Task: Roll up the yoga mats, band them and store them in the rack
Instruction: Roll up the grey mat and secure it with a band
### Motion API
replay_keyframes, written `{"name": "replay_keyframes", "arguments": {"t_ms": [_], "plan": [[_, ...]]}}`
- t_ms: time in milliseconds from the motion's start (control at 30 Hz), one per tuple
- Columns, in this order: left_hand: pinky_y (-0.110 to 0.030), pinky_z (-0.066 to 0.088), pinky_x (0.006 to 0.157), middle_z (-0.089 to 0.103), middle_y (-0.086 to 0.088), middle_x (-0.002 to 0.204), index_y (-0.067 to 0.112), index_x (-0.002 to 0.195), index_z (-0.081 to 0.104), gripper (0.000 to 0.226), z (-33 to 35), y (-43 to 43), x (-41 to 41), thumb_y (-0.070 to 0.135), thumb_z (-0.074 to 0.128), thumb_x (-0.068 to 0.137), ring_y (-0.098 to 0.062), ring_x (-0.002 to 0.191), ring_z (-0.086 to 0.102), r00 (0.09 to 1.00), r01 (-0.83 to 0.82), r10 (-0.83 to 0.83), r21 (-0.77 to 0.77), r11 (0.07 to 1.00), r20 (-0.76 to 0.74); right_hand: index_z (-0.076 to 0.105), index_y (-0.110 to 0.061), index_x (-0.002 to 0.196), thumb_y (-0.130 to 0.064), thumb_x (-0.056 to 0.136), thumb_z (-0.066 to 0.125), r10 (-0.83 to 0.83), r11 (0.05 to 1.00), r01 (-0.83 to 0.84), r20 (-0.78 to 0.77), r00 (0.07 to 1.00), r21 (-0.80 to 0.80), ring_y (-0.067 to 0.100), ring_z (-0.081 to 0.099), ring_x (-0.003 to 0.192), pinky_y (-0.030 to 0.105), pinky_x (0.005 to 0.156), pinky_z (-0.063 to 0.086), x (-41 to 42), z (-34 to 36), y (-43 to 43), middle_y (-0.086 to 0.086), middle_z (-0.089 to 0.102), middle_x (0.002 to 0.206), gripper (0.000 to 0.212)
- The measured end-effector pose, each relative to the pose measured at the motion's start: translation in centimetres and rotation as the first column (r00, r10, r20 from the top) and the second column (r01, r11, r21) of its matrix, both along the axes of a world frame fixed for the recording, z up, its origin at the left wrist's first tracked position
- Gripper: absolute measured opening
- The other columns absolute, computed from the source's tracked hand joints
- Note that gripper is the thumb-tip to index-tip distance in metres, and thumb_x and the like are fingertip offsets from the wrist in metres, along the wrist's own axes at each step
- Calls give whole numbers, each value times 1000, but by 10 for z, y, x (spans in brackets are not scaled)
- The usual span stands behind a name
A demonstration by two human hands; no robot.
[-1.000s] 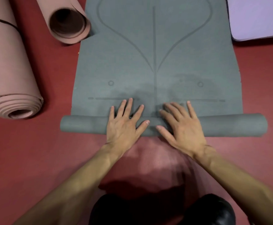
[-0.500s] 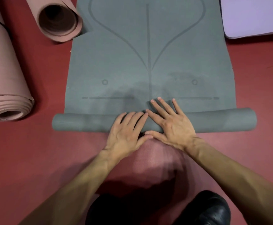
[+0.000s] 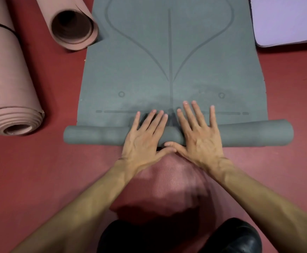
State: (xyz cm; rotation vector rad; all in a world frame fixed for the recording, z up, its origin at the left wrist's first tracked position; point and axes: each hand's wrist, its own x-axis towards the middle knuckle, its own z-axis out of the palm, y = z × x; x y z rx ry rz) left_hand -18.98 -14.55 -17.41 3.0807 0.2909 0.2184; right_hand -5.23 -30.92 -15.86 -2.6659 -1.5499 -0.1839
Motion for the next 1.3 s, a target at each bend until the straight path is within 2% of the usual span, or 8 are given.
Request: {"name": "replay_keyframes", "arguments": {"t_ms": [167, 300, 400, 567, 900, 1033, 1133, 1300], "plan": [[-61, 7, 127, 36, -14, 166, 13, 161, 37, 88, 1, 15, 22, 74, 17, 101, -28, 158, 23, 999, -32, 32, 3, 999, -17, 41, -14, 159, -67, 103, 36, -172, 985, 172, -2, 985, 15, 34, 24, 157, 68, 124, 8, -14, 0, -23, 13, 31, 168, 77], [-63, 11, 126, 43, -14, 162, 12, 157, 43, 72, 4, 20, 32, 61, 35, 105, -31, 155, 30, 995, -58, 53, 63, 996, 83, 49, -19, 154, -67, 101, 34, -178, 984, 177, -79, 981, -19, 32, 34, 153, 63, 125, 11, 7, 1, -7, 9, 42, 163, 73], [-65, 13, 125, 48, -11, 159, 18, 154, 49, 56, 1, 10, 24, 48, 43, 107, -31, 151, 38, 967, -204, 195, 40, 978, 166, 54, -20, 150, -67, 100, 34, -181, 983, 181, -110, 977, -17, 30, 38, 151, 62, 126, 13, 21, 1, 3, 8, 48, 159, 72], [-58, 22, 123, 51, -4, 158, 29, 150, 54, 56, -7, 16, 36, 52, 31, 105, -26, 147, 44, 956, -291, 290, -36, 956, -31, 56, -20, 147, -69, 98, 31, -208, 976, 199, -122, 970, -83, 28, 40, 149, 63, 124, 16, 29, -1, 14, 5, 50, 157, 74], [-52, 39, 115, 57, -3, 152, 29, 144, 62, 58, -3, 36, 56, 53, 30, 102, -25, 144, 48, 965, -260, 255, -139, 956, -54, 59, -8, 139, -75, 97, 26, -352, 936, 349, -97, 931, -46, 36, 49, 140, 61, 118, 27, 67, 6, 0, 13, 58, 147, 86], [-54, 28, 123, 51, -5, 157, 23, 153, 50, 64, 7, 44, 55, 57, 29, 103, -24, 150, 40, 965, -263, 262, -125, 957, -19, 54, -9, 145, -75, 94, 17, -431, 896, 406, -137, 892, -178, 34, 43, 144, 61, 121, 21, 73, 2, 24, 11, 54, 152, 91], [-60, 20, 124, 58, -7, 150, 13, 147, 57, 58, 5, 44, 30, 48, 39, 104, -28, 145, 48, 928, -321, 328, -68, 945, 176, 43, -10, 156, -76, 92, 10, -451, 883, 408, -182, 874, -231, 31, 31, 153, 57, 126, 13, 77, 1, 28, 10, 42, 163, 97], [-56, 28, 118, 62, -6, 145, 20, 141, 64, 54, -9, 55, 26, 48, 37, 104, -28, 139, 54, 945, -304, 305, -31, 952, 119, 33, -12, 160, -78, 89, 7, -450, 890, 410, -243, 859, -198, 27, 20, 158, 56, 128, 8, 87, 11, 30, 8, 30, 169, 101]]}}
